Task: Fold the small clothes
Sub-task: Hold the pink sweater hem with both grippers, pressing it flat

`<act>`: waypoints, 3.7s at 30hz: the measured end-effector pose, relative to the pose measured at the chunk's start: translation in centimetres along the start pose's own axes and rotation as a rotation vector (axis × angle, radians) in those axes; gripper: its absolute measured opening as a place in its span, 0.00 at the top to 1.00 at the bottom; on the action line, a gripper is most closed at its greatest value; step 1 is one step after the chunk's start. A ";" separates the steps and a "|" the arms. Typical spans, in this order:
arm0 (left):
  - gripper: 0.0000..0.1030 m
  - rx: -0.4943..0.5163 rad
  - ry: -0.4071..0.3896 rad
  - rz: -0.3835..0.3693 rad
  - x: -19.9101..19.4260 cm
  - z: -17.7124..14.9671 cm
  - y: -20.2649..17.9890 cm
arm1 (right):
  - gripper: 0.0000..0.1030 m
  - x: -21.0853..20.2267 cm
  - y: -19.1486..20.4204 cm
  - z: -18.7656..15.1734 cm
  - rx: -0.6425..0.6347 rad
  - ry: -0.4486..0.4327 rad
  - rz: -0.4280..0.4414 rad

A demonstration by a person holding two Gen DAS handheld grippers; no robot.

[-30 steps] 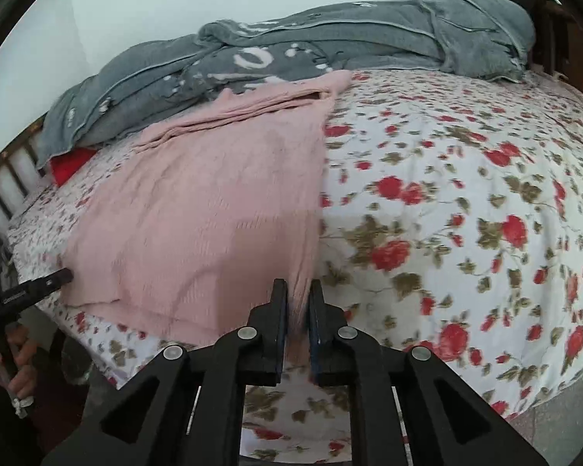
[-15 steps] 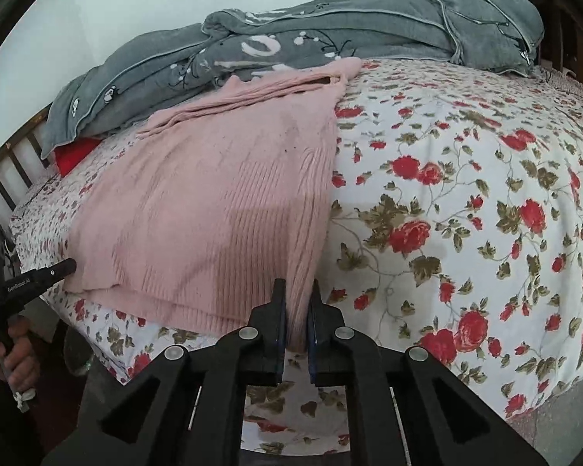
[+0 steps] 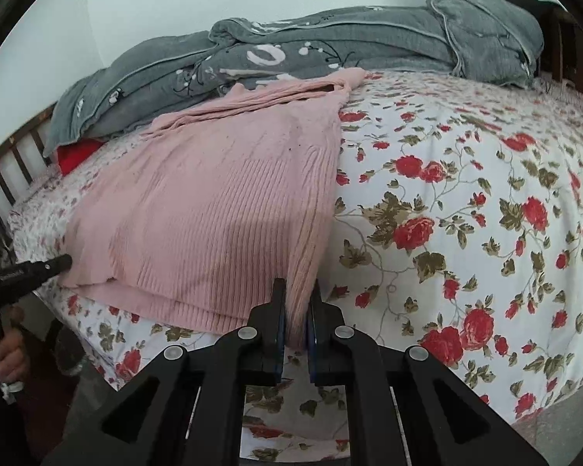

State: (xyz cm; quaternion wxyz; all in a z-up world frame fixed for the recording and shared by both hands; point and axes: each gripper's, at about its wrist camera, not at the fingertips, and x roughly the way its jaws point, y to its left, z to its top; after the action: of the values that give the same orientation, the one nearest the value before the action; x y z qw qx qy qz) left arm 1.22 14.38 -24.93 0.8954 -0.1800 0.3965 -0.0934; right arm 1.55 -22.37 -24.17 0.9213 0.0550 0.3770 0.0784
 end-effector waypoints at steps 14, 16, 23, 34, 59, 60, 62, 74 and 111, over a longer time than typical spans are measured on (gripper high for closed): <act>0.89 0.000 -0.012 0.020 0.0 0.1 -0.4 | 0.91 -0.2 -0.1 -0.5 -0.008 -0.040 0.002; 0.89 0.000 -0.014 0.019 0.0 0.2 -0.4 | 0.91 -0.1 -0.2 -0.5 -0.005 -0.040 0.006; 0.89 -0.007 0.001 0.024 0.0 0.0 -0.4 | 0.91 -0.1 -0.3 -0.2 -0.006 -0.023 0.006; 0.85 0.027 0.090 0.015 0.6 1.3 -0.6 | 0.91 0.1 -0.5 0.5 0.015 0.012 0.013; 0.79 0.079 0.158 -0.027 1.2 2.5 -0.4 | 0.91 0.7 -1.7 1.5 0.145 0.058 0.028; 0.79 0.076 0.156 -0.027 1.2 2.5 -0.4 | 0.91 0.7 -1.8 1.5 0.153 0.066 0.027; 0.77 0.065 0.155 -0.026 1.3 2.5 -0.4 | 0.91 0.8 -1.6 1.7 0.150 0.079 0.018; 0.77 0.021 0.207 0.042 1.7 3.2 -1.8 | 0.91 0.4 -1.1 2.7 0.314 0.164 -0.069; 0.68 0.022 0.194 0.046 1.9 2.9 -2.0 | 0.76 1.4 -0.8 3.8 0.328 0.165 0.009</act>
State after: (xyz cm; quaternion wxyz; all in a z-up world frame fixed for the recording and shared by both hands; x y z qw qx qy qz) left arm 4.61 12.71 -23.58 0.8567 -0.1509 0.4841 -0.0942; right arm 5.31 -23.09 -22.56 0.8656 0.1994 0.4587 0.0242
